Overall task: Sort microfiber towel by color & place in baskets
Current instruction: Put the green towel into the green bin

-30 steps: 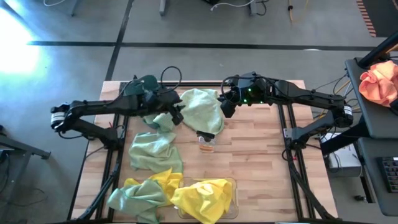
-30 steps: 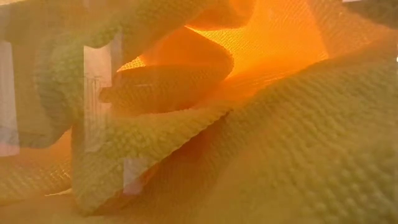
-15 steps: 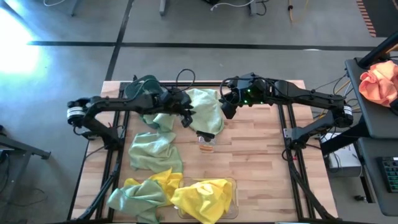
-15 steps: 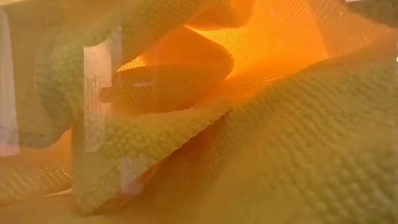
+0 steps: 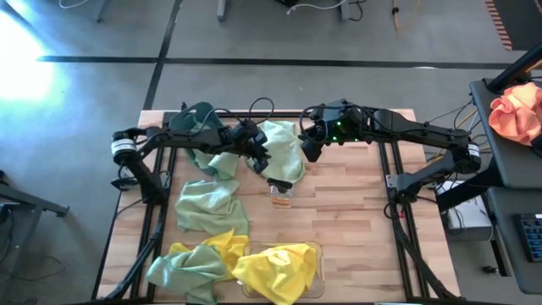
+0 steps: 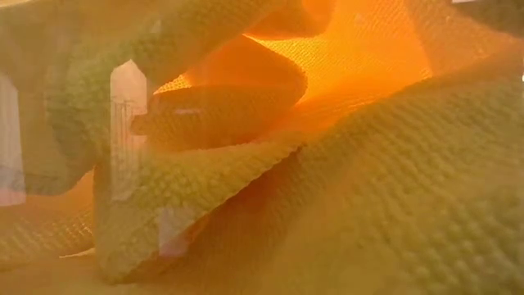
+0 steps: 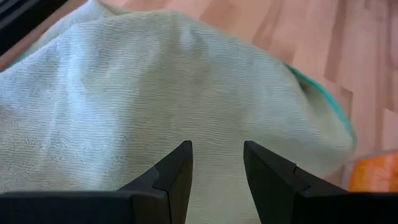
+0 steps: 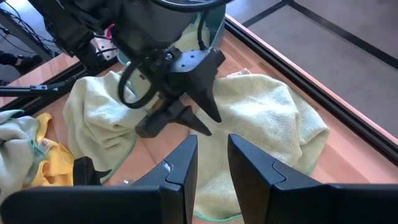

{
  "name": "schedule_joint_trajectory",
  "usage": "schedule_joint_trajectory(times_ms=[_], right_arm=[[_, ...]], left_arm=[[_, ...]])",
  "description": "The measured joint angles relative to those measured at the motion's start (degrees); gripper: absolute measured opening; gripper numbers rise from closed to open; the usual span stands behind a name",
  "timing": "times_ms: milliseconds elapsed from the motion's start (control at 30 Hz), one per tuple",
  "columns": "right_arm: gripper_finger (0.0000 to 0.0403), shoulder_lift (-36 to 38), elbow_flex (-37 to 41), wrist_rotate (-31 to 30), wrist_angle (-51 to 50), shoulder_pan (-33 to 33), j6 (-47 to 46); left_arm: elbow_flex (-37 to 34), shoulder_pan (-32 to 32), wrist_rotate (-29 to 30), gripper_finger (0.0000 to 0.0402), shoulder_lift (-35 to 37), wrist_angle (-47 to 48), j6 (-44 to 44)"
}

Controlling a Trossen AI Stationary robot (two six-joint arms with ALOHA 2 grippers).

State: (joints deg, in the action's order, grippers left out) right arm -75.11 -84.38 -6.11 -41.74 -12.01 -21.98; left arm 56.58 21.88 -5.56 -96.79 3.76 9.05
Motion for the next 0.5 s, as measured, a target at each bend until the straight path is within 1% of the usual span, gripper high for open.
schedule_joint_trajectory(times_ms=[233, 500], right_arm=[[0.0082, 0.00, 0.02, 0.00, 0.00, 0.00, -0.63], [0.0082, 0.00, 0.02, 0.00, 0.00, 0.00, -1.31]], left_arm=[[0.00, 1.96, 0.00, 0.0128, -1.53, -1.84, 0.53], [0.02, 3.35, 0.54, 0.0128, -1.64, -1.84, 4.51]])
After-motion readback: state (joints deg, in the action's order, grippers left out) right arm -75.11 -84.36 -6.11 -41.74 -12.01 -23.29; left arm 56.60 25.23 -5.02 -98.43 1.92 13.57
